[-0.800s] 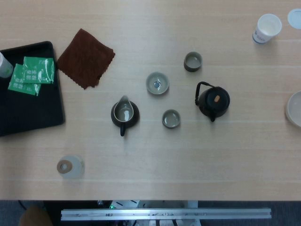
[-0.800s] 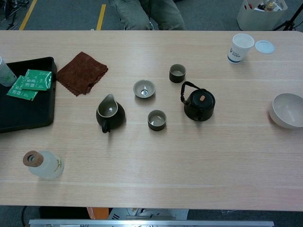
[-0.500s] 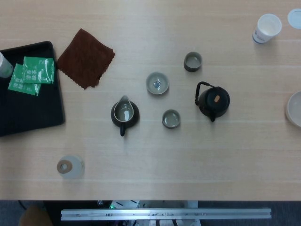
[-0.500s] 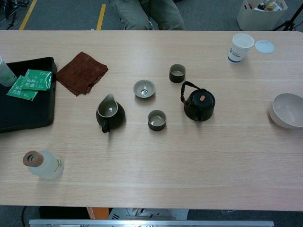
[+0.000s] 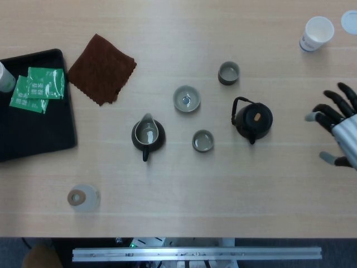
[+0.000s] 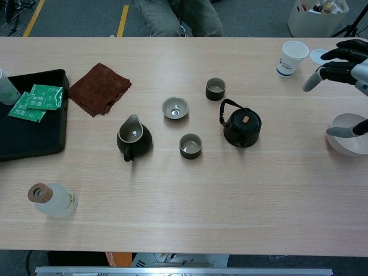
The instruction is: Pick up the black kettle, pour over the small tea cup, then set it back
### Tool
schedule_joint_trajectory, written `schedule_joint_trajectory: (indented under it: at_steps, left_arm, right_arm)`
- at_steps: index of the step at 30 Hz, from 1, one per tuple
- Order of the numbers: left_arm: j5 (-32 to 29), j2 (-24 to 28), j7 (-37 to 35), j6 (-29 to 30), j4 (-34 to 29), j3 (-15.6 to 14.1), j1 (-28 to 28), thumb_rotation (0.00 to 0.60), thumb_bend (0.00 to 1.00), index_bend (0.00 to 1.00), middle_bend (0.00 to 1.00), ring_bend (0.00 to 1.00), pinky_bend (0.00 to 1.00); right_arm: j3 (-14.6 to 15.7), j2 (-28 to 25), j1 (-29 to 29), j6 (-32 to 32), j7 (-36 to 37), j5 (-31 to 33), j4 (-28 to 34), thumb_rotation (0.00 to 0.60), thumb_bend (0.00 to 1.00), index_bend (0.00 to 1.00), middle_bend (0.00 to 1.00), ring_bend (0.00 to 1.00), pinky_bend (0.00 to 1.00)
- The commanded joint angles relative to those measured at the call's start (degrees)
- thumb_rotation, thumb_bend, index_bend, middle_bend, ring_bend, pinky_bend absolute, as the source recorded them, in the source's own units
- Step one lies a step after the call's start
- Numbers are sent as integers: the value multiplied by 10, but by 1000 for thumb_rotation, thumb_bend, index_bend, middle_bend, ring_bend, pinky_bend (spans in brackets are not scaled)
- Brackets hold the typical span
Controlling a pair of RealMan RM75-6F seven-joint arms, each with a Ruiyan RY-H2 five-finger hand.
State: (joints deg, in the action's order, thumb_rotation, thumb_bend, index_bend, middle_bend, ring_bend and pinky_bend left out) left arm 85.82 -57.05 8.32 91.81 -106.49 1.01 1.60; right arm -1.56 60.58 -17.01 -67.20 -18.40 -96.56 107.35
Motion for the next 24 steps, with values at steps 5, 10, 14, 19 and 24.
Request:
schedule_joint_trajectory:
  at_steps: [5, 10, 14, 19, 24]
  left_arm:
    - [-9, 1, -1, 3, 3, 1, 5, 600, 358, 157, 105, 27, 52]
    - [-11, 2, -3, 4, 3, 2, 8, 600, 358, 157, 105, 27, 51]
    - [-14, 2, -4, 4, 4, 2, 9, 600, 358, 157, 105, 28, 52]
    - [-15, 1, -6, 6, 7, 3, 11, 600, 358, 157, 105, 27, 51]
    - [-16, 0, -8, 5, 10, 3, 13, 600, 358, 157, 105, 27, 52]
  right_arm:
    - [-33, 75, -88, 113, -56, 48, -3, 503, 0, 325, 334, 125, 0]
    - [-45, 119, -124, 156, -88, 90, -22, 497, 0, 325, 334, 125, 0]
    - [-43, 150, -145, 178, -112, 116, -39, 496, 0, 325, 334, 125, 0]
    - [-32, 166, -155, 184, -131, 131, -48, 497, 0, 324, 334, 125, 0]
    - [-17, 173, -160, 189, -143, 143, -54, 496, 0, 324, 334, 125, 0]
